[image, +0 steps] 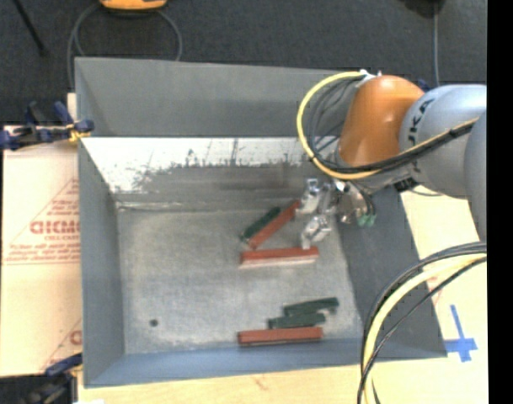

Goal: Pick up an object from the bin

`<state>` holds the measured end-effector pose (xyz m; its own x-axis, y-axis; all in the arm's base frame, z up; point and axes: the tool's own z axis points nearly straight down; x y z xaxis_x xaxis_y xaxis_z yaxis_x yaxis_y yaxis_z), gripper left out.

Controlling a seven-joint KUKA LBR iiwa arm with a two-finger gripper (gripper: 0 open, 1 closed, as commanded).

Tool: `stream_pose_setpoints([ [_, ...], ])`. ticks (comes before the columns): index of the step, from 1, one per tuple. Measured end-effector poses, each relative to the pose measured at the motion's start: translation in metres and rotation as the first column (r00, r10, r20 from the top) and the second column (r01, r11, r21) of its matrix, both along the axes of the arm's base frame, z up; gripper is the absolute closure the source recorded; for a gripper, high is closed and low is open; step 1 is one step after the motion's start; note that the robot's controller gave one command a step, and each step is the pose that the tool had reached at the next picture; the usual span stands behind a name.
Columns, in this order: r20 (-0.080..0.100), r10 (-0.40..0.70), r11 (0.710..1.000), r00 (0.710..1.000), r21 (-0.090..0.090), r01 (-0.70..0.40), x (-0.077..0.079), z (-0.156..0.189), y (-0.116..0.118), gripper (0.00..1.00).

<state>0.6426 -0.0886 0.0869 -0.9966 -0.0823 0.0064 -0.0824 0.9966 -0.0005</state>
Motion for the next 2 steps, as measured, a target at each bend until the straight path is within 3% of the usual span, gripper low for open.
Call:
stream_pose_setpoints([
  [1,0.017,0.001,1.000,1.000,0.000,-0.001,0.0029,0.0008,0.0008,0.00],
  [2,0.017,0.001,1.000,1.000,0.000,-0.001,0.0029,0.0010,0.0007,0.00],
])
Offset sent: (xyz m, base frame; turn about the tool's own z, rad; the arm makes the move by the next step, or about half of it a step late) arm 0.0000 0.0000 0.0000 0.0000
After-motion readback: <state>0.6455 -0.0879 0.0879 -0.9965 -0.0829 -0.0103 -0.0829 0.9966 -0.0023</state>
